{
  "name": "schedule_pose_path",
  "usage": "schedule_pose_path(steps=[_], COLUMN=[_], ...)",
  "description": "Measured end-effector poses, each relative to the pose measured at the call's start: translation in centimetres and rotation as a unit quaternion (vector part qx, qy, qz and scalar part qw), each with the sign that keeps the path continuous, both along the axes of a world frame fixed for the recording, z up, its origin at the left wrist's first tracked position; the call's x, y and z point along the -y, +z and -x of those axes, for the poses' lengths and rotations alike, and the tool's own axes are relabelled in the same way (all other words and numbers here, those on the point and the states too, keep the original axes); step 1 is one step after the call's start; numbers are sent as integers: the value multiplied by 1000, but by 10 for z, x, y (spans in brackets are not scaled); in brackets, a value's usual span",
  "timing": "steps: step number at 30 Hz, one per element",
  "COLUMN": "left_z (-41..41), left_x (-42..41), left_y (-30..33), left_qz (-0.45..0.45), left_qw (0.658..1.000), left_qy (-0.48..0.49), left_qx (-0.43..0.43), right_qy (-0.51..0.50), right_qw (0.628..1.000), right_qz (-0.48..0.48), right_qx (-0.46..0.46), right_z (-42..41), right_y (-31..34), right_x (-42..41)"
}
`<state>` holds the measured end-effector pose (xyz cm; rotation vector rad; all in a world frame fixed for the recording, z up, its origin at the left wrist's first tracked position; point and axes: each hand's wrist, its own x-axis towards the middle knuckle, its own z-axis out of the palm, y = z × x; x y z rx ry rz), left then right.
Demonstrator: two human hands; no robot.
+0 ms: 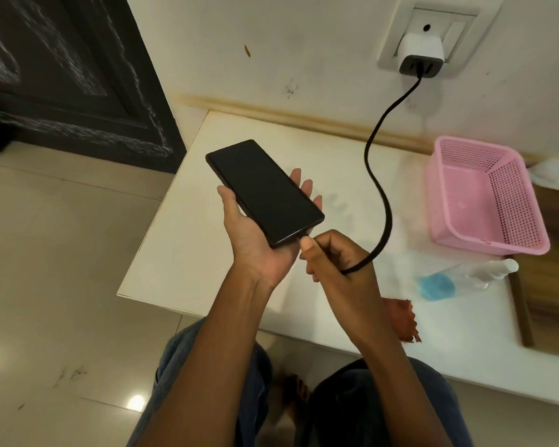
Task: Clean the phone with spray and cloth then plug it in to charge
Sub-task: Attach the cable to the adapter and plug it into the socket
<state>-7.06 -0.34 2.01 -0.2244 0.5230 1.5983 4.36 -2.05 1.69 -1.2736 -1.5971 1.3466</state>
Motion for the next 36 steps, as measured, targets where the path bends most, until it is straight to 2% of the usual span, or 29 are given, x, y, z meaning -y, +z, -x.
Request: schedule_pose_path(steps=[18,31,36], left_z=[1,0,-5], left_x=[-3,-3,-4], left_y=[-8,-7,-4], left_qz=[-32,-15,2], left_qw=[999,999,1000], left_qy=[-18,-3,-10], left_qx=[-3,-30,-9], right_qy=[-43,-60,-139], right_qw=[999,998,987], right_qz=[-7,0,53], right_qx=[-7,33,-57], right_z=[7,6,-6], right_y=[-3,0,14], right_x=[5,1,0])
